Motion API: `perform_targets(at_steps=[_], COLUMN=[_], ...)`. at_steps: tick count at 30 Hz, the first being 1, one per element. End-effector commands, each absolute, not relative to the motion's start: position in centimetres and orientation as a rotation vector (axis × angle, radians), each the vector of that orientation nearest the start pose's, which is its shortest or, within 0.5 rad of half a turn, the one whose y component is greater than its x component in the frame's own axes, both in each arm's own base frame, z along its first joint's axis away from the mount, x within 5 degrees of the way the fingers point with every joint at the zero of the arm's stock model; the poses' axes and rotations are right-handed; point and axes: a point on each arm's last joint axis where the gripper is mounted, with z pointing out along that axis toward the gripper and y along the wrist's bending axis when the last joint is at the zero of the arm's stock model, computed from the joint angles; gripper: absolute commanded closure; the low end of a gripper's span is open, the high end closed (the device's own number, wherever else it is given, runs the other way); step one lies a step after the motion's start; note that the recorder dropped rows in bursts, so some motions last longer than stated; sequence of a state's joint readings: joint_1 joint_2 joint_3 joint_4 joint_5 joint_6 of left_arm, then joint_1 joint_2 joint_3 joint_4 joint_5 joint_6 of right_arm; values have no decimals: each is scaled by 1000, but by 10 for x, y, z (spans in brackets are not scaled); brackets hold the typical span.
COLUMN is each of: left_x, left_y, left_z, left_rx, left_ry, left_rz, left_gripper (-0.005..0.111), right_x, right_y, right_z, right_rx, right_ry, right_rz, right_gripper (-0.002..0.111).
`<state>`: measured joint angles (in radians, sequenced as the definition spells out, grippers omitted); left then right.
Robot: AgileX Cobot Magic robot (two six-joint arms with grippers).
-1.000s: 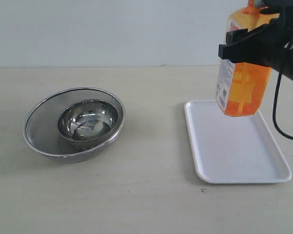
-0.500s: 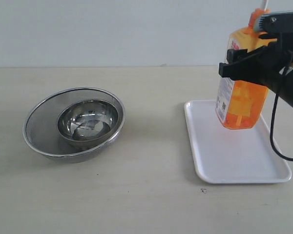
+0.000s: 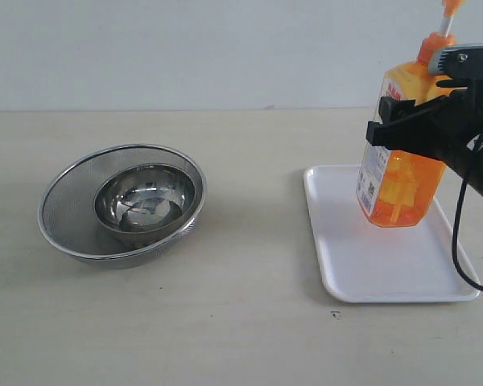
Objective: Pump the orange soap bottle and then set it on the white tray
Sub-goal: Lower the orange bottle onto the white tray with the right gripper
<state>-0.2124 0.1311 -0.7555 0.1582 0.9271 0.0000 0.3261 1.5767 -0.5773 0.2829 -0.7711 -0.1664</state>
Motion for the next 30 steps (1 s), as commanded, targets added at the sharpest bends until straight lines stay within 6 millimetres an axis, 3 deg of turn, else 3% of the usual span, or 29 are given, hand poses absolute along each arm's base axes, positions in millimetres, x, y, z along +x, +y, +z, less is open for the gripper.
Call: perform_targets(at_steps=[1,14,30], left_x=[-9,-9,-10], left_y=[13,13,11], left_z=[358,358,358], left_rx=[182,182,183], left_ry=[1768,1769,1773], left_rz=[4,-1,-31], left_gripper=[102,102,102], right_x=[291,281,284], right_y=[77,73,74], right_z=[224,216,210], right_rx=[-102,-97,-80], right_ry=[1592,1570,1575], right_rz=[79,74,97], right_gripper=[108,108,108])
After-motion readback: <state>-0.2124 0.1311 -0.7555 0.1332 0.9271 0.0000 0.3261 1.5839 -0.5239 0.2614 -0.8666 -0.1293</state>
